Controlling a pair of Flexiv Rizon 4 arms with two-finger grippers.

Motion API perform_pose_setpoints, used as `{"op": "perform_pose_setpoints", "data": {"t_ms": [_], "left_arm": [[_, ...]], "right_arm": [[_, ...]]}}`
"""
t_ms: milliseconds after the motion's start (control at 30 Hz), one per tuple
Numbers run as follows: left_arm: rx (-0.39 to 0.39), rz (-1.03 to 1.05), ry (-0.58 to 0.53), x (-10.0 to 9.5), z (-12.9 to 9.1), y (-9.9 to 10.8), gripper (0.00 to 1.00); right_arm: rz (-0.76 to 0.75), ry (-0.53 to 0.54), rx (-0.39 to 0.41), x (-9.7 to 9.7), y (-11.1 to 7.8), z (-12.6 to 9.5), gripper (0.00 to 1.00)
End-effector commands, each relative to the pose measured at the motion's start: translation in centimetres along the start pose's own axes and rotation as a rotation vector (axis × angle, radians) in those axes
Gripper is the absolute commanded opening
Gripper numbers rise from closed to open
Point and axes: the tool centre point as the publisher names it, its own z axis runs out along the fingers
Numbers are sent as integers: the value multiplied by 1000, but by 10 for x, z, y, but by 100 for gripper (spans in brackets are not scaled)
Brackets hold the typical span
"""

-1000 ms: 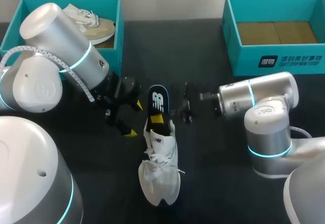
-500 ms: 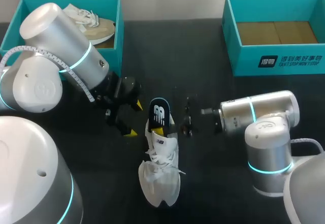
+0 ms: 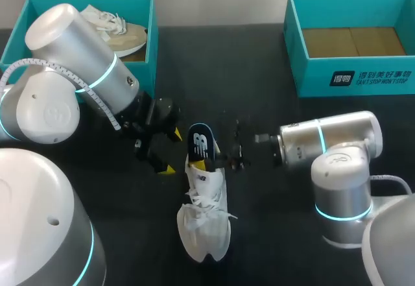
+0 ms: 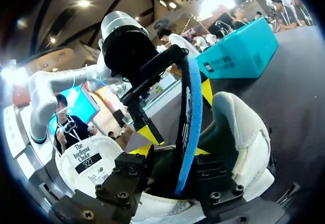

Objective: Take the shoe out of the shoebox, open the shoe tongue, remove and reinsert the insole, then place the shoe into the shoebox

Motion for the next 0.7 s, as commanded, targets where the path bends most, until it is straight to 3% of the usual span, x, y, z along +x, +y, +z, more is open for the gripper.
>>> {"op": "perform_pose_setpoints", "data": {"t_ms": [33, 167, 267, 300, 333, 700], "left_arm": [[1, 1, 0, 0, 1, 1, 100], [1, 1, 0, 0, 1, 1, 100], [1, 1, 0, 0, 1, 1, 100], [1, 1, 0, 0, 1, 1, 100], [1, 1, 0, 0, 1, 1, 100], [1, 1, 0, 0, 1, 1, 100]], "right_arm": [[-6, -7, 31, -3, 12, 1, 45], [-13, -12, 49, -6, 20, -1, 42], [-5, -19, 63, -12, 23, -3, 35], [5, -20, 67, -14, 24, -4, 13], [15, -17, 70, -16, 24, -4, 0], [101, 1, 83, -18, 7, -1, 0]]}}
